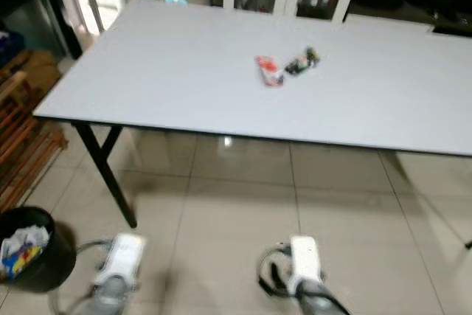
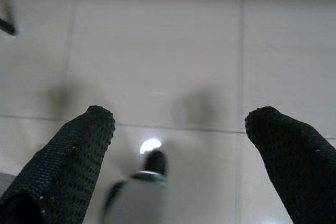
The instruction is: Picking trash to rubbish bin
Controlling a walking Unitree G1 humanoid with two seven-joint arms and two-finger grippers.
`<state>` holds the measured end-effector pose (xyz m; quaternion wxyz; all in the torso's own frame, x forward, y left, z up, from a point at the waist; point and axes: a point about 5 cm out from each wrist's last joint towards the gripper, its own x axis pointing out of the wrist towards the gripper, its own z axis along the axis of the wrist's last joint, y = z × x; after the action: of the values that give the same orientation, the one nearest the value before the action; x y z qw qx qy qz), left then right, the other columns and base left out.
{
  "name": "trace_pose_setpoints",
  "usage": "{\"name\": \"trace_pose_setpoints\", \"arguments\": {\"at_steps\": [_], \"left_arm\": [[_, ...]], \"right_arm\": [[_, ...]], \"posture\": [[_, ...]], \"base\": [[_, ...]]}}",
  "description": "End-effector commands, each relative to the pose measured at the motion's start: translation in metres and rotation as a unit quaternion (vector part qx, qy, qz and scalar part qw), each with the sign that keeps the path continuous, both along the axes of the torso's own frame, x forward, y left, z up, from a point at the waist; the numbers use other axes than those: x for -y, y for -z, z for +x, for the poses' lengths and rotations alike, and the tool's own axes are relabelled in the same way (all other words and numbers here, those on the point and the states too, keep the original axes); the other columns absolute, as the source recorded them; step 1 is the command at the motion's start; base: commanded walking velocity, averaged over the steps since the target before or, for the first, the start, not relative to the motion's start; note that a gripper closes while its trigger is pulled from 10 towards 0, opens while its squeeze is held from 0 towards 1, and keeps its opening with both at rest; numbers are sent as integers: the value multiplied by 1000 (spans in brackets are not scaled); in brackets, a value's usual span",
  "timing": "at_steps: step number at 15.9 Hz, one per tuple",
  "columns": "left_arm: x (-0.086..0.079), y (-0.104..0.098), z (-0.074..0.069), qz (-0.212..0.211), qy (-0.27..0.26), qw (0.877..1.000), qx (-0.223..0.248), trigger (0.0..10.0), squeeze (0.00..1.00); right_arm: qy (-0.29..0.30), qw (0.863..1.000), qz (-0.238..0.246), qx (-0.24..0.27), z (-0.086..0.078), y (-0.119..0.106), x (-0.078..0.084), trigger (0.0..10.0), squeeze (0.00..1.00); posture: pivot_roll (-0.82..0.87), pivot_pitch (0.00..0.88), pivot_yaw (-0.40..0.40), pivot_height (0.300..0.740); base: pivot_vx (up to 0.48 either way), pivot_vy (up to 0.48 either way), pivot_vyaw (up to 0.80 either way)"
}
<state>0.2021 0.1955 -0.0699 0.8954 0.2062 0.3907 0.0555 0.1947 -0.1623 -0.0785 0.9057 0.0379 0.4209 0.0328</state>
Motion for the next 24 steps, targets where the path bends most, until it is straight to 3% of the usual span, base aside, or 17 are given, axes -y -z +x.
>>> {"name": "trace_pose_setpoints", "arguments": {"at_steps": [1, 9, 14, 16, 17, 19, 20, 22, 24], "left_arm": [[-6, -1, 0, 10, 2, 1000, -2, 10000, 0], [-6, -3, 4, 4, -3, 1000, 5, 10000, 0], [-2, -11, 17, 4, 19, 999, 29, 10000, 0], [-2, -20, 30, 7, 27, 998, 62, 10000, 0], [-2, -34, 46, 7, 30, 994, 108, 10000, 0], [1, -68, 80, -4, 40, 977, 209, 10000, 0], [4, -77, 88, -10, 47, 971, 234, 10000, 0], [20, -119, 117, -29, 82, 940, 329, 10000, 0], [39, -173, 143, -56, 109, 897, 425, 10000, 0]], "right_arm": [[-5, 1000, 1, 1, 2, -1, -3, 10000, 0], [-3, 1000, 3, 1, 3, -1, -3, 10000, 0], [-6, 1000, -2, 3, 5, -2, -2, 10000, 0], [-4, 999, -7, 31, 16, -9, 0, 10000, 0], [-2, 997, -10, 82, 35, -23, 2, 10000, 0], [20, 979, -21, 200, 77, -61, 10, 10000, 0], [26, 973, -19, 230, 87, -72, 11, 10000, 0], [24, 939, -10, 343, 124, -122, 5, 10000, 0], [33, 890, -4, 455, 154, -183, 1, 10000, 0]], "posture": [[-43, 31, -95, 740], [-41, 47, -97, 740], [-42, 51, -101, 740], [-46, 51, -99, 740], [-51, 51, -99, 740], [-55, 52, -100, 740], [-56, 52, -100, 740], [-61, 46, -99, 740], [-63, 36, -100, 740]], "base": [[0, -341, 0], [0, -236, 0], [0, 0, 0], [0, 0, 0], [0, 0, 0], [0, 0, 0], [0, 0, 0], [0, 0, 0], [0, 0, 0]]}}
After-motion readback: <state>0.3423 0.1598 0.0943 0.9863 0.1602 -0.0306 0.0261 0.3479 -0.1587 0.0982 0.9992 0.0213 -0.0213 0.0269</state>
